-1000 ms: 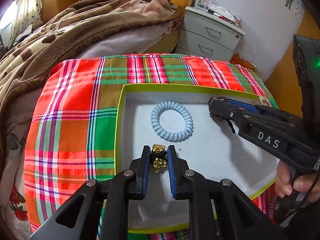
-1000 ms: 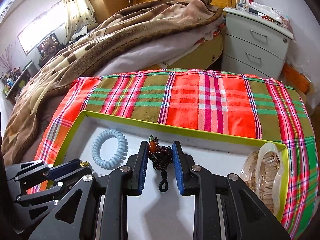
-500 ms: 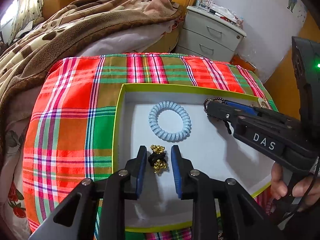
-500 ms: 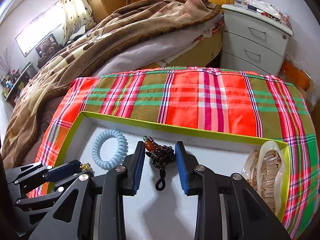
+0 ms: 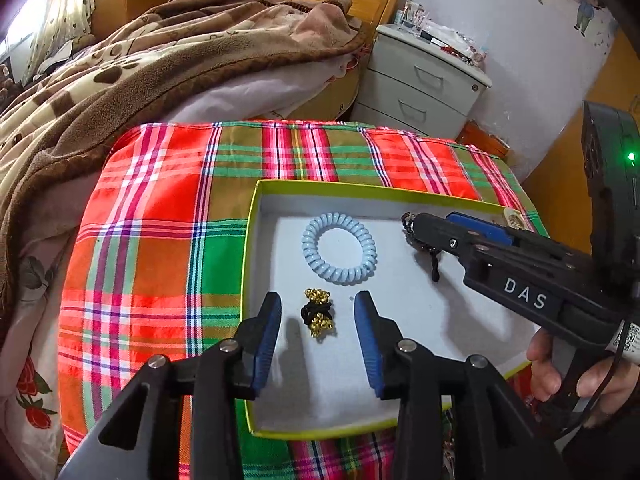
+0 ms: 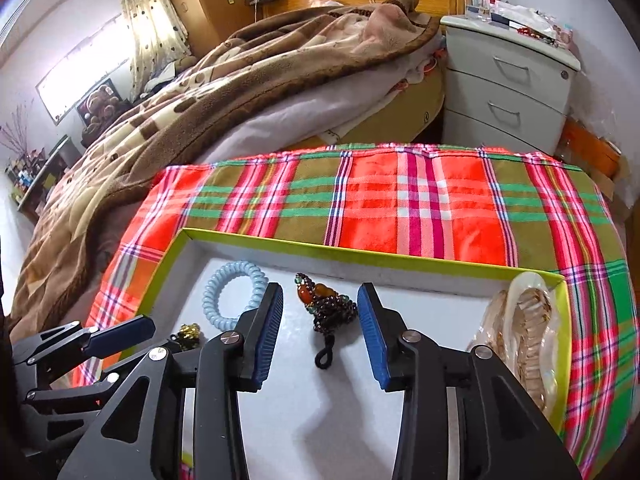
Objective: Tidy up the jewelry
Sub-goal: 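Open the left tool to release the gold clip while the right tool releases the beaded ornament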
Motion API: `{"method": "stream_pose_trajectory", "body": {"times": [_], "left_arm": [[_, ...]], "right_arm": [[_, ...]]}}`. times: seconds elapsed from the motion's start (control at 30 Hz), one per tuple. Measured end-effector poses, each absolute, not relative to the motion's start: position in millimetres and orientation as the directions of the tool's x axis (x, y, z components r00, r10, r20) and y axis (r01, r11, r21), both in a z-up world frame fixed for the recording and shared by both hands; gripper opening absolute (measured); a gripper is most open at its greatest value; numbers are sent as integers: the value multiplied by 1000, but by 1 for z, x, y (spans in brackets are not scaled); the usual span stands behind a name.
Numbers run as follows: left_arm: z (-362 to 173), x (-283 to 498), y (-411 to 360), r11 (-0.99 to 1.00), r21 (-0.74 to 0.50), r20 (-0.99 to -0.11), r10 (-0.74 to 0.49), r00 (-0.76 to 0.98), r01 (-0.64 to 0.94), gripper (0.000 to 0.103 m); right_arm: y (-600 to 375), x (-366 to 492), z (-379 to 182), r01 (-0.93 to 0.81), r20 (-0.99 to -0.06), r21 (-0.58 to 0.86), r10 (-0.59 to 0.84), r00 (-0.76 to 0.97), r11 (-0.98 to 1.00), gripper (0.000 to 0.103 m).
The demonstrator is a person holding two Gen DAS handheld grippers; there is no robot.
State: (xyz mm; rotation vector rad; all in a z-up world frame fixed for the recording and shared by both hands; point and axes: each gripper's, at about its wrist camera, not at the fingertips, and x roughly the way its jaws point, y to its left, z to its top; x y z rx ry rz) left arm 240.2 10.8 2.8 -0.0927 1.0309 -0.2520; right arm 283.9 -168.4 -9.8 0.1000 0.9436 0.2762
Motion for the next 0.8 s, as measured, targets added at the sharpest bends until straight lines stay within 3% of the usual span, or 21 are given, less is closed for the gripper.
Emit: {"method": "stream_pose_trajectory", "body": {"times": [0.53,0.8], "left_arm": [[27,174,37,960,-228,-786,-280,551,163,40],[29,136,60,964,-230,-775,-266,573,136,40]], "right_arm": [[-185,202,24,-193,-685,231,300,664,954,40],[-182,160,18,-216,-679,221,309,666,951,40]]}}
